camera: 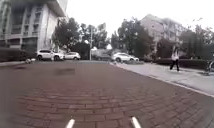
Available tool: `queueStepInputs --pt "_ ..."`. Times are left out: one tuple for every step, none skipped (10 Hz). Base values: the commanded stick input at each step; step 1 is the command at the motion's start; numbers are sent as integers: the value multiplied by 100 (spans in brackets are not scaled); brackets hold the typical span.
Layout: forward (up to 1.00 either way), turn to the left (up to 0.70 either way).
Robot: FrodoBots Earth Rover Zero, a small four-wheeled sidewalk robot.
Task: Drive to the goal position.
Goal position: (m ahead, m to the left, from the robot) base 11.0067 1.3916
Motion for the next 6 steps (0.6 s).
queueStepInputs --pt "67 0" --pt "67 0" --pt "67 0" --pt "67 0" --pt "67 0" --pt "67 0"
